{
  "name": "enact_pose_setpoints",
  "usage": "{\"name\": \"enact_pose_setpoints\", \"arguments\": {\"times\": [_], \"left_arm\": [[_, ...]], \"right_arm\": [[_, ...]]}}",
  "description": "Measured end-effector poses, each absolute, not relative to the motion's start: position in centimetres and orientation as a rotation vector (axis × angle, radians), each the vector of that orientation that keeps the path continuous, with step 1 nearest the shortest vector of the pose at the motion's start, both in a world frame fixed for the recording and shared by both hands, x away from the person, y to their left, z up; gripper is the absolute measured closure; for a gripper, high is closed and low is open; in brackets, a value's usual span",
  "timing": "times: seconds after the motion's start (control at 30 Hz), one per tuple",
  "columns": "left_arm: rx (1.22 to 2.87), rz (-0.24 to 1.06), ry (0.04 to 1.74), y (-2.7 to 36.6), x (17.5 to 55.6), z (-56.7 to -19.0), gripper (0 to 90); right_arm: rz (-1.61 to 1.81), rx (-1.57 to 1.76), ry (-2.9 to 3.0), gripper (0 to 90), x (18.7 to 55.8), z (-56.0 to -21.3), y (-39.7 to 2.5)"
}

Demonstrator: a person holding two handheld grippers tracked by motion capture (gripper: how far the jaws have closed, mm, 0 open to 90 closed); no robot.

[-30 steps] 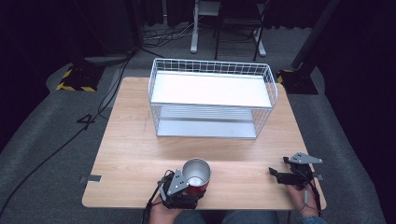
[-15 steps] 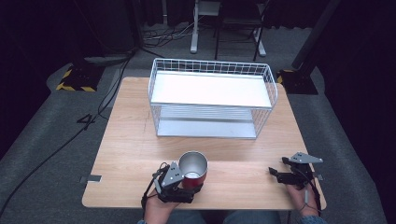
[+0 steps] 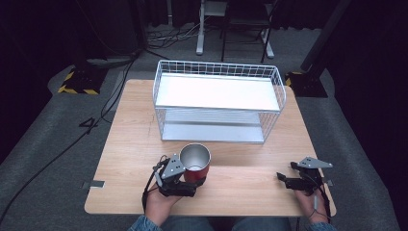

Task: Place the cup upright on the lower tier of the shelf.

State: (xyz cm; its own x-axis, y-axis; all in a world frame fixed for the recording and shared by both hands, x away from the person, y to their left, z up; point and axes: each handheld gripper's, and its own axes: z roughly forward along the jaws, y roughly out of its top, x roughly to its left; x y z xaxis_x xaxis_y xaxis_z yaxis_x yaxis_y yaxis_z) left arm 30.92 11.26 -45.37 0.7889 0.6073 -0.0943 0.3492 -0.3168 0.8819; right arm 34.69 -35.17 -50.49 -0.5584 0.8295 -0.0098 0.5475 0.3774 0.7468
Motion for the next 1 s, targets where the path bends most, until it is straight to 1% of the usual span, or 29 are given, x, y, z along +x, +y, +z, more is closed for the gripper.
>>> {"name": "enact_pose_setpoints", "arguments": {"times": [0.57,1.0], "left_arm": [[1.900,0.373,0.710,11.0,34.5,-43.7,16.3],[1.907,0.414,0.715,10.0,37.5,-44.0,16.3]], "right_arm": [[1.005,1.196,2.259,21.7,34.7,-50.5,-35.2],[1.005,1.197,2.258,21.7,34.7,-50.5,-35.2]]}}
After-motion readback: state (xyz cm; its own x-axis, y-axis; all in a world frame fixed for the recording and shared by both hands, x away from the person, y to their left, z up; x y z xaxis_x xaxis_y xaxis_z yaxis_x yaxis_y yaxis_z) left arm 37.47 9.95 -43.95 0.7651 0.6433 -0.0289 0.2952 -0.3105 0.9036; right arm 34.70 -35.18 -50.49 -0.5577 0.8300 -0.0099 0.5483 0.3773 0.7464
